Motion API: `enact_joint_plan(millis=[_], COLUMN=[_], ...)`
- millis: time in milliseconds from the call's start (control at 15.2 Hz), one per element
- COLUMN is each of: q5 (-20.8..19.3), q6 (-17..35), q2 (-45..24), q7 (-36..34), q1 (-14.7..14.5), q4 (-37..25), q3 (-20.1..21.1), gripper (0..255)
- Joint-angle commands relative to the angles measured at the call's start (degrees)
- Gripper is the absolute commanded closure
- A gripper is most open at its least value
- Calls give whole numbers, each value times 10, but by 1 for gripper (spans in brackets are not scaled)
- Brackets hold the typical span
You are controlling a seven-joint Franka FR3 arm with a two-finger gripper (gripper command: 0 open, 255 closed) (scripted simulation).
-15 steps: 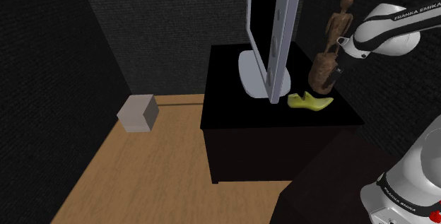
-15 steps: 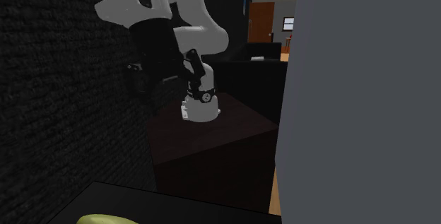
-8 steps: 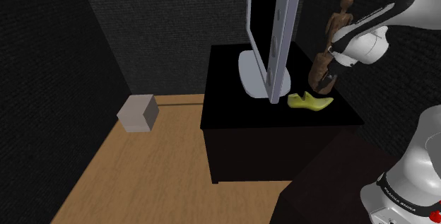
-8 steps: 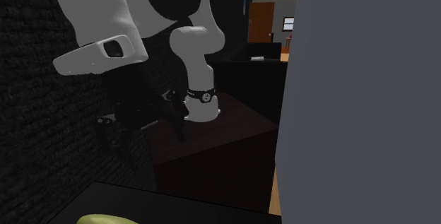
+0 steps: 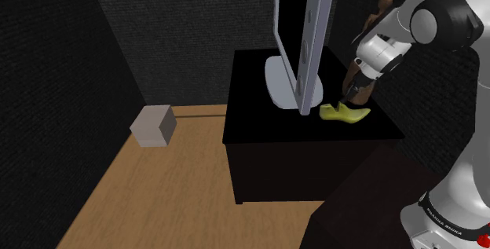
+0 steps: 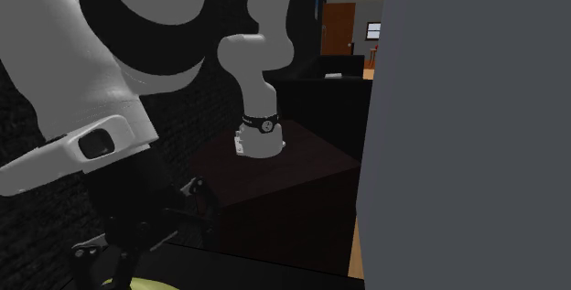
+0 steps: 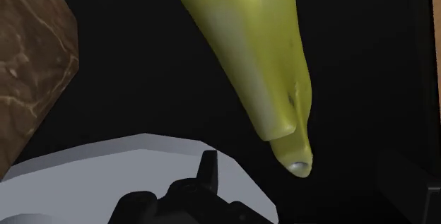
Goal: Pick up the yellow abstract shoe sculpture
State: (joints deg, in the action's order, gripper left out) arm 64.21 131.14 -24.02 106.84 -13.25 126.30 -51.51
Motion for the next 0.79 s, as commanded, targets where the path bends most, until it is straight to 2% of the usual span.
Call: enact_joint_plan(millis=[0,330,462,528,726], q5=[28,69,73,74,73], q6=[-8,-4,-4,-4,-3], q2=[-28,-63,-67,-67,-67], q7=[23,54,58,58,58], q1=[21,43,45,45,45], q4=[-16,-24,-25,-24,-24], q3=[19,45,48,48,48], gripper=[0,0,0,255,255])
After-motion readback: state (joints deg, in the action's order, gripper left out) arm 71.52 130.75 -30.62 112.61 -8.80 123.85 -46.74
